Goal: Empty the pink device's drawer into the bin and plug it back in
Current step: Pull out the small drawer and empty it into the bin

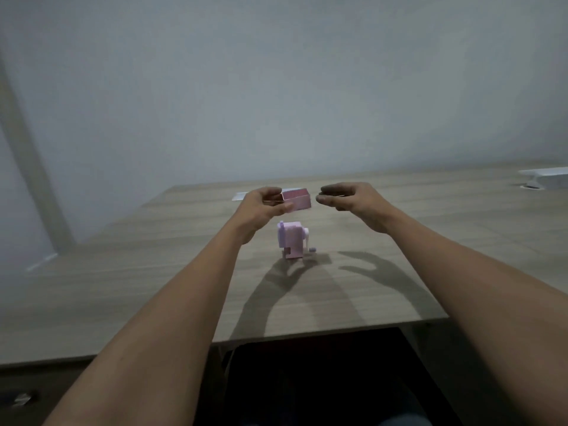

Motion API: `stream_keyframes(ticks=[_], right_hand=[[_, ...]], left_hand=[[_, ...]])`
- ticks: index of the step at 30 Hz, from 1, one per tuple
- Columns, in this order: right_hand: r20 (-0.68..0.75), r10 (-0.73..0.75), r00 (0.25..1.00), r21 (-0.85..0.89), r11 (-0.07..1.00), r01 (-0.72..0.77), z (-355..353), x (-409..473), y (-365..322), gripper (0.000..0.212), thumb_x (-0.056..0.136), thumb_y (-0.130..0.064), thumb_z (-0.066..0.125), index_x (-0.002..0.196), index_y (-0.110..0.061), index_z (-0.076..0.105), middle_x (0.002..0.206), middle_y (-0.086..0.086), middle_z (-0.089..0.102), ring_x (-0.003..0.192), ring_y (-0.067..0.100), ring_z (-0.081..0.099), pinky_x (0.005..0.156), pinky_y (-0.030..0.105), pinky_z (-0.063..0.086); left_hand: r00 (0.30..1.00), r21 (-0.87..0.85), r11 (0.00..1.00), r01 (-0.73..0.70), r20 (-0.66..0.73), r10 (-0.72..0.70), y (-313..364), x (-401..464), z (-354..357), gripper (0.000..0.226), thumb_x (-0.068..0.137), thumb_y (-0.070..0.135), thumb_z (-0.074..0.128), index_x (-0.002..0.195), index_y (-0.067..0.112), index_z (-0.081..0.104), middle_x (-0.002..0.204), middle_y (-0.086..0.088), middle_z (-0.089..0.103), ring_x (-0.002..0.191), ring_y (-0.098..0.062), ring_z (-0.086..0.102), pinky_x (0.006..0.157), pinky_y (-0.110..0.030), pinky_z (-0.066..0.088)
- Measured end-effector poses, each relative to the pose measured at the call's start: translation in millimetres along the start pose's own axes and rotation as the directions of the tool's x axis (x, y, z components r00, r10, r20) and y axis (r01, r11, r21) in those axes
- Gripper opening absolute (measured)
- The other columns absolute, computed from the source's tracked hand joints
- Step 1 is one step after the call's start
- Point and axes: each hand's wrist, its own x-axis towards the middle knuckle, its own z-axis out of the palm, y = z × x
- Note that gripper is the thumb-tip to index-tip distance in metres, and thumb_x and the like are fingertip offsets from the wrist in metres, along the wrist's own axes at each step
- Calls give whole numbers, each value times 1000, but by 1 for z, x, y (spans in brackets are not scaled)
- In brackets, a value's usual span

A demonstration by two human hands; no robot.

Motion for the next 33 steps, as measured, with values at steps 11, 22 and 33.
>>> stream_keyframes(ticks=[11,22,33], right_hand=[[-121,74,990,6,997,-74,-113,-73,8,64,70,-38,89,126,-12,72,124,-4,74,124,12,64,104,37,49],[-344,155,926,-66,980,-188,-244,-179,14,80,62,-40,92,132,-9,67,130,0,71,125,14,63,98,30,49],[-511,298,806,33,944,-328,-308,-322,22,76,68,-18,85,136,1,60,131,10,69,123,20,65,105,30,50]], left_hand=[[962,-127,991,-39,265,72,37,13,138,64,83,8,80,140,-1,54,131,-17,66,107,-19,68,104,-31,50],[830,-273,961,-45,525,188,74,4,296,66,86,14,79,143,-1,51,132,-15,63,117,-20,65,104,-29,50],[637,-377,919,112,737,225,76,-66,429,48,88,11,76,132,-4,62,123,-19,70,108,-19,67,108,-35,50]])
